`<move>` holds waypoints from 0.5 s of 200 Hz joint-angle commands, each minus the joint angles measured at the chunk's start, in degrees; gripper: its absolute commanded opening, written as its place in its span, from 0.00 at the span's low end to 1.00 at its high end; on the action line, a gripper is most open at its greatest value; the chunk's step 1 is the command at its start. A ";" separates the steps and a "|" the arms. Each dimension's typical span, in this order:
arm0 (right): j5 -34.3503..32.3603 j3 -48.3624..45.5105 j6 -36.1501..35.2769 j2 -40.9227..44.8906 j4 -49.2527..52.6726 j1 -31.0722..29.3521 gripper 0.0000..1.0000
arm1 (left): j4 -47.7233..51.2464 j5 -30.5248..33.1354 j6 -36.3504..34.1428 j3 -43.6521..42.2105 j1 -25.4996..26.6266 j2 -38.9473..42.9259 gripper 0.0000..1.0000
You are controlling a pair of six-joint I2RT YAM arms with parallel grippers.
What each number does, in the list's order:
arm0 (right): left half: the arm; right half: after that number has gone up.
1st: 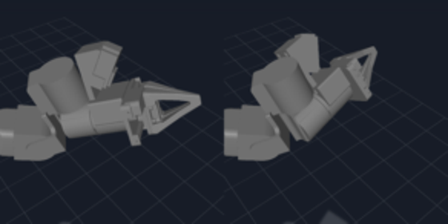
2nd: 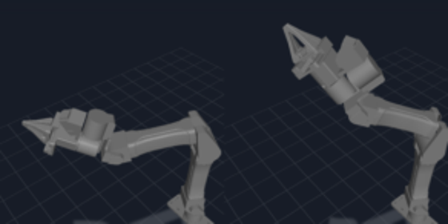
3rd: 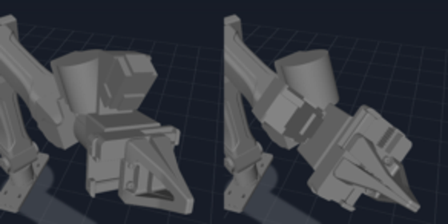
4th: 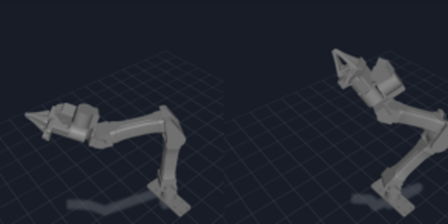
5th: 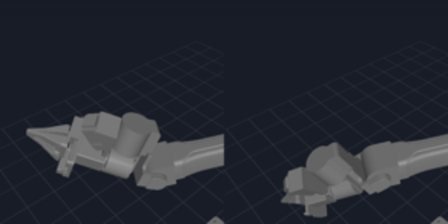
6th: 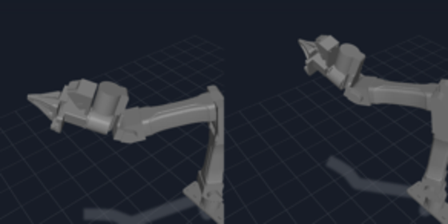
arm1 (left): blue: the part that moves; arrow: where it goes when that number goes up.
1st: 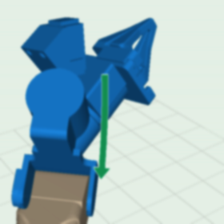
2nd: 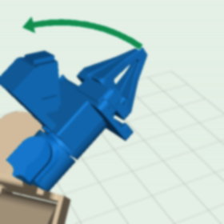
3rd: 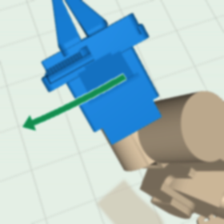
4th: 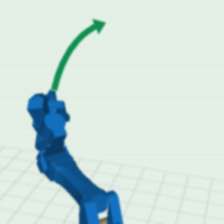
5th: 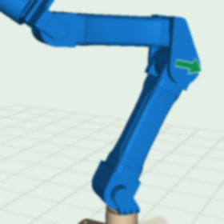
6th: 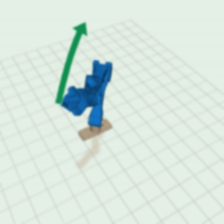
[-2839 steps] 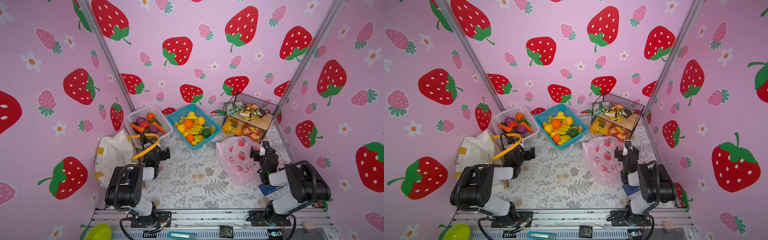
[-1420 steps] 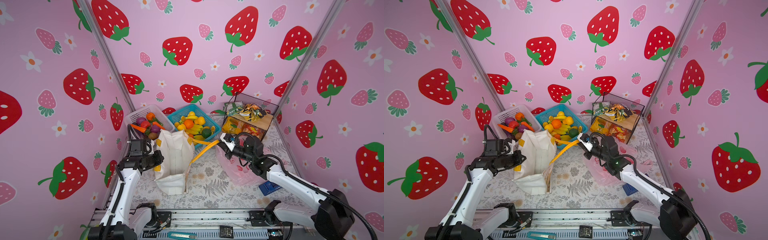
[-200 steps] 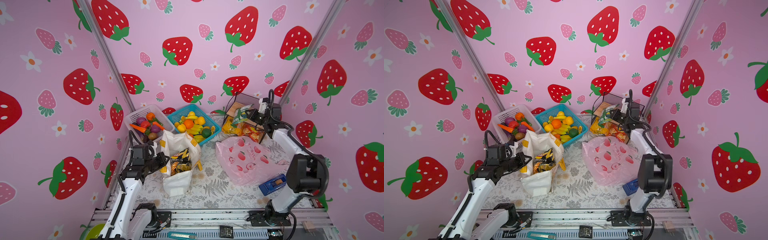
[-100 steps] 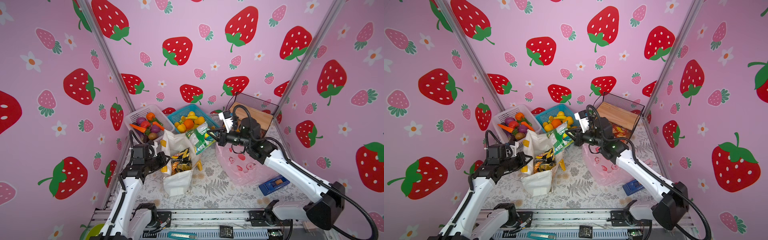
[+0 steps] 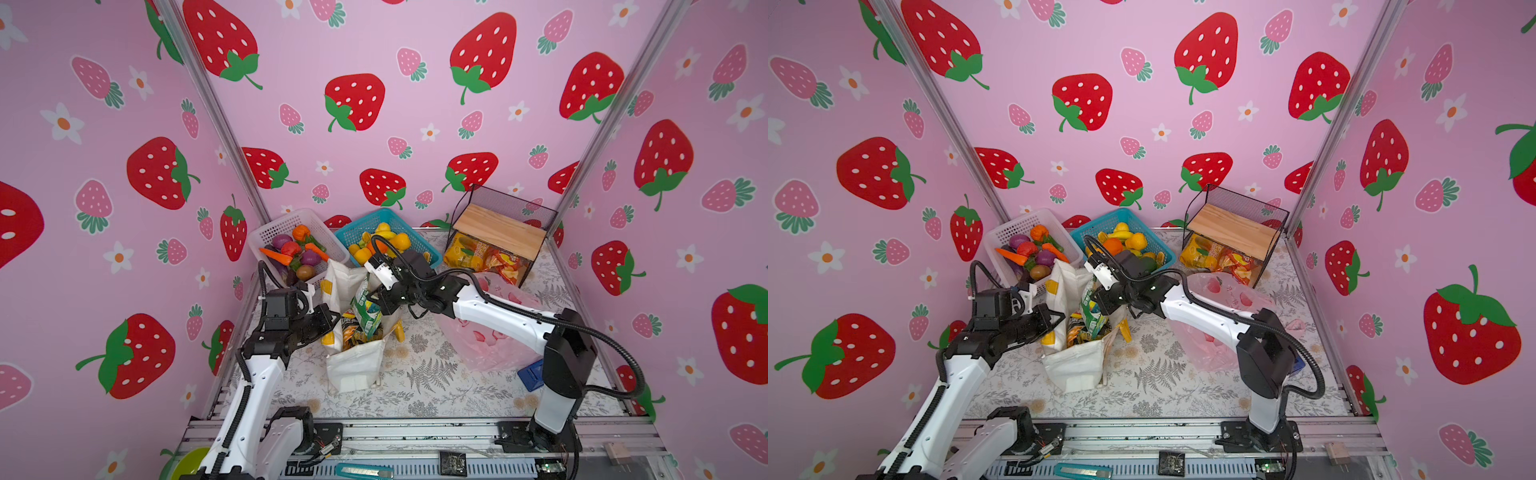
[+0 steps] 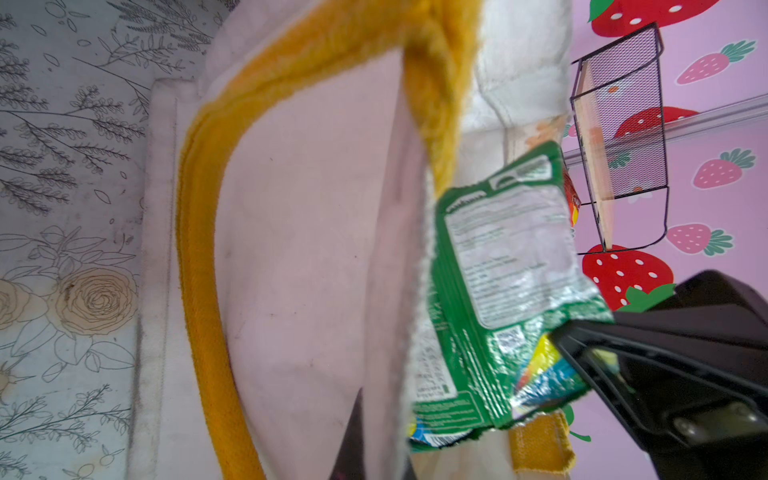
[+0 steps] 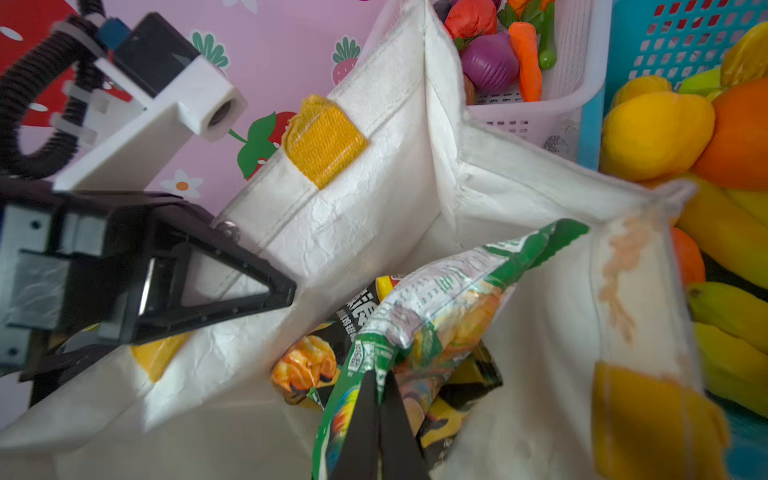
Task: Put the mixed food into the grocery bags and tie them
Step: 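Carry the green snack bag with the right gripper and release it into the tote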
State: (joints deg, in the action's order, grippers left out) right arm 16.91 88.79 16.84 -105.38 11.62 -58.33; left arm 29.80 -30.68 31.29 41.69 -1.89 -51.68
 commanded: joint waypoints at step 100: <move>-7.65 -2.54 -7.72 9.23 2.53 2.43 0.66 | -1.70 -1.40 -0.36 0.06 -0.39 1.10 0.00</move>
State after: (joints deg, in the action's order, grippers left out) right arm 11.92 93.38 11.53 -105.49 13.65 -58.39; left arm 29.82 -30.70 31.29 41.69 -1.89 -51.42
